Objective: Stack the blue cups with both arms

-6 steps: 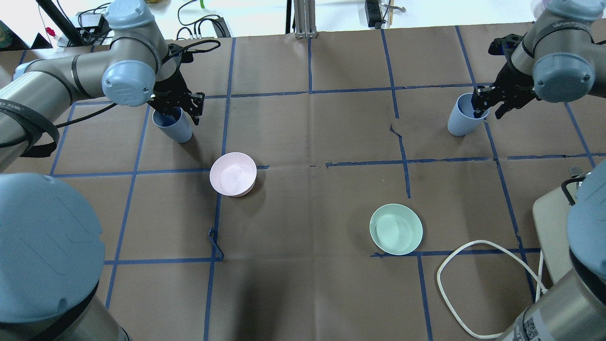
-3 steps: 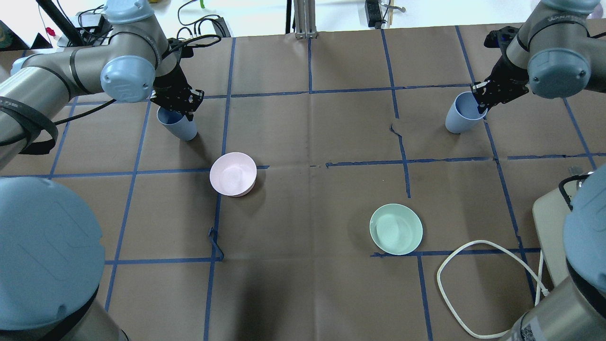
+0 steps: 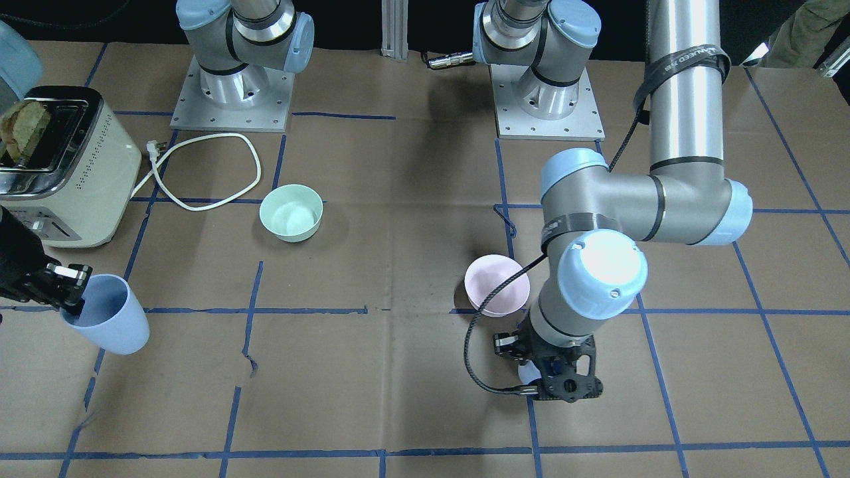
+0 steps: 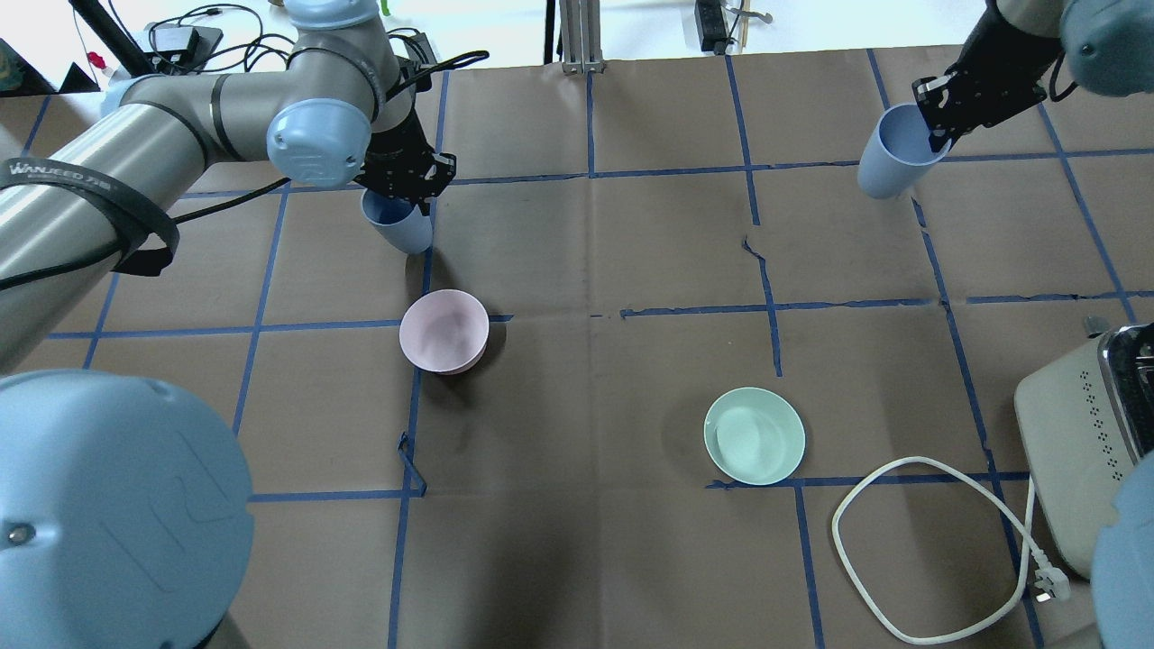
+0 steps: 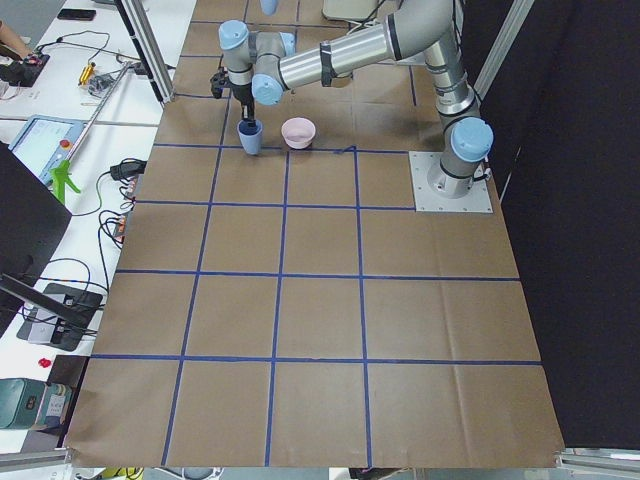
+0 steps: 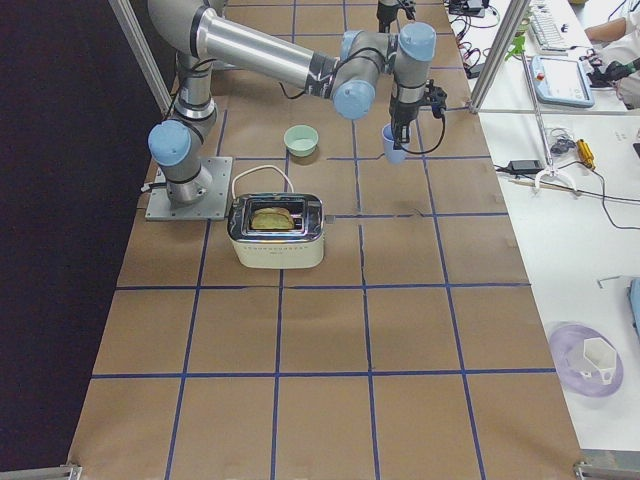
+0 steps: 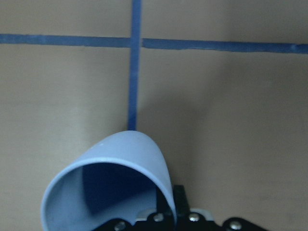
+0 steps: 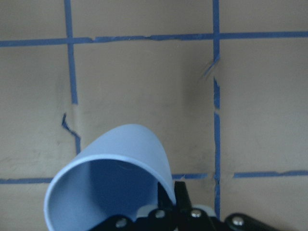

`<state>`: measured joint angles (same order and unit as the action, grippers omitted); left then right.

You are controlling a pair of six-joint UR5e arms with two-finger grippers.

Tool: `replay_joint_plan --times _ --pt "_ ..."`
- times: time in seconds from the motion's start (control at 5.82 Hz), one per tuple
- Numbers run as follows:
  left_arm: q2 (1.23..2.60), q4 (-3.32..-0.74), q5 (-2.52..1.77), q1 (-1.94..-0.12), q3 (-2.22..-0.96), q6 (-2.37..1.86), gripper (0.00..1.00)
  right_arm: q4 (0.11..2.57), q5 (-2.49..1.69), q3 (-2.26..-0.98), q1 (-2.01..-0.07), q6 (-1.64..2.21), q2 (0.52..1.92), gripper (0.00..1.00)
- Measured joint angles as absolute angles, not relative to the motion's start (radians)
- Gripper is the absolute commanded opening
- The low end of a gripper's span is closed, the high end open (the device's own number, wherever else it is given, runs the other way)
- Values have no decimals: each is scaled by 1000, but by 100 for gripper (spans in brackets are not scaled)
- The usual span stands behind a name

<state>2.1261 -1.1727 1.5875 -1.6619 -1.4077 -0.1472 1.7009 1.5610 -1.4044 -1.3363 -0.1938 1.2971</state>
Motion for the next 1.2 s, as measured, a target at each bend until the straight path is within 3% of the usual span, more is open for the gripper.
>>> replay_joint_plan --times 0.34,0.69,0.86,1.03,1.2 --pt "2178 -1148 1580 -1806 -1331 -376 5 1446 1570 -1322 -1406 -28 1387 7" --pt "2207 -1089 1575 -1917 -1308 -530 9 1418 1575 -1320 -1486 23 1400 7" --pt "2212 -1080 1575 -1945 -1311 -553 72 1419 1575 -1322 -1494 21 1398 7" --pt "2218 -1077 1578 -1956 -1314 -554 98 1422 1574 -1323 -1491 14 1396 7" --pt "2221 -1075 1580 -1960 -1315 -548 98 1421 1572 -1324 -1483 10 1393 7"
